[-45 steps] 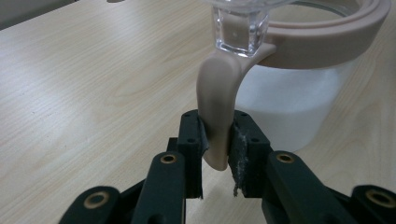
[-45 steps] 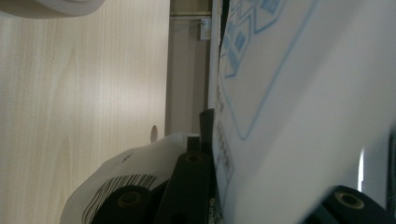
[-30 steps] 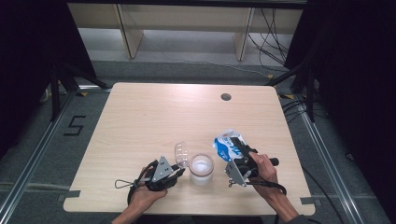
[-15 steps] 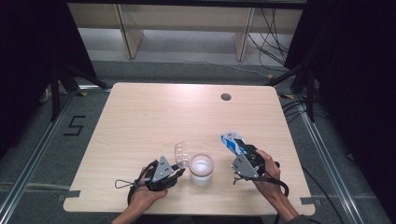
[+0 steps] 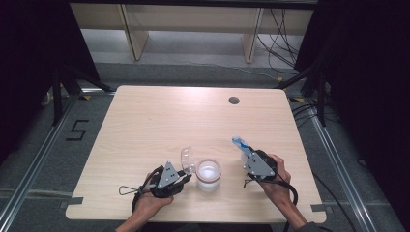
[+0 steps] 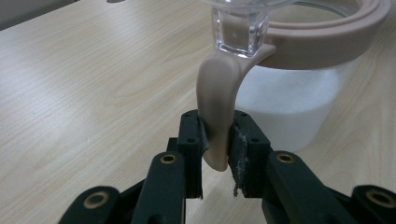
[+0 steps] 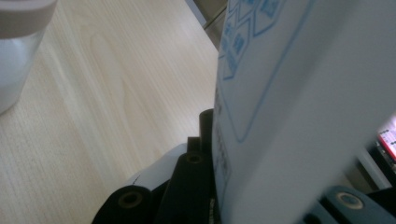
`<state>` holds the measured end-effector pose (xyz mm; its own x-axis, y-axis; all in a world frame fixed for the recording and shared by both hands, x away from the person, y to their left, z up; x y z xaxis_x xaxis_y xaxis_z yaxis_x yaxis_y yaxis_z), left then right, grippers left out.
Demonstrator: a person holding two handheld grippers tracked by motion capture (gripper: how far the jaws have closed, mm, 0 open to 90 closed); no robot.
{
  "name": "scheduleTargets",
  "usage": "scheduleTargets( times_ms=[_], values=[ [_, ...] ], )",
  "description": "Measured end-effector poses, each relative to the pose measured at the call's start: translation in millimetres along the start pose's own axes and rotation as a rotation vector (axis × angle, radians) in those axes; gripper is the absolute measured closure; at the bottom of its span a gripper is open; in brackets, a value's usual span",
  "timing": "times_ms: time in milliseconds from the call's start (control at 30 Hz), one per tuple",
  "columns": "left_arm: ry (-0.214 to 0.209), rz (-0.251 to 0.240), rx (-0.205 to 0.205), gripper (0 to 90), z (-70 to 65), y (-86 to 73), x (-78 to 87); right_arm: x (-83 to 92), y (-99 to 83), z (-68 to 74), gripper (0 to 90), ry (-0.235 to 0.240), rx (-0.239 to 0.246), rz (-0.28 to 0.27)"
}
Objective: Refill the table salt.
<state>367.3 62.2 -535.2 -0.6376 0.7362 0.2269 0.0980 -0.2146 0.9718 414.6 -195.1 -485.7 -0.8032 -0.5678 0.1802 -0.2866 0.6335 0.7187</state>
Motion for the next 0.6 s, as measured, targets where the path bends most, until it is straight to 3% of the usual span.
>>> scheduleTargets(
  times_ms=[133,233,300,367,500,600],
  values=[
    [-0.001,0.0,-0.007,74.8,0.6,0.2,0.0,-2.5,-7.9,2.1,90.0,0.015,-0.062,0.015],
    [-0.001,0.0,-0.008,74.8,0.5,0.2,0.1,-4.9,-11.1,2.9,90.0,0.034,-0.066,0.02],
    [0.0,-0.001,-0.004,74.8,0.3,0.1,0.1,-5.1,-12.4,3.5,90.0,0.032,-0.113,0.02],
    [0.0,-0.001,0.001,74.8,0.0,0.0,0.0,-5.5,-12.8,2.1,90.0,0.036,-0.121,0.013],
    [0.0,-0.001,0.0,74.7,0.0,0.1,-0.1,-5.2,-16.4,-0.1,90.0,0.045,-0.227,0.0],
    [0.0,-0.001,0.0,74.8,0.0,0.1,-0.1,-6.2,-21.0,0.2,90.0,0.048,-0.261,0.009]
  ],
)
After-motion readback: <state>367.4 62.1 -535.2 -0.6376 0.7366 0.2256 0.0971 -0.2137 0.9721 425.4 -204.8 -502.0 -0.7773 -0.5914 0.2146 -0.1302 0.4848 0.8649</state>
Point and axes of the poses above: each handheld gripper's, and its own axes: x roughly backward along the jaws, y roughly out of its top, z roughly to its left, the point moved 6 cm from there along -x, roughly forward along the jaws, and after that the axes turned 15 degrees about -z, right-handed, at the moved point
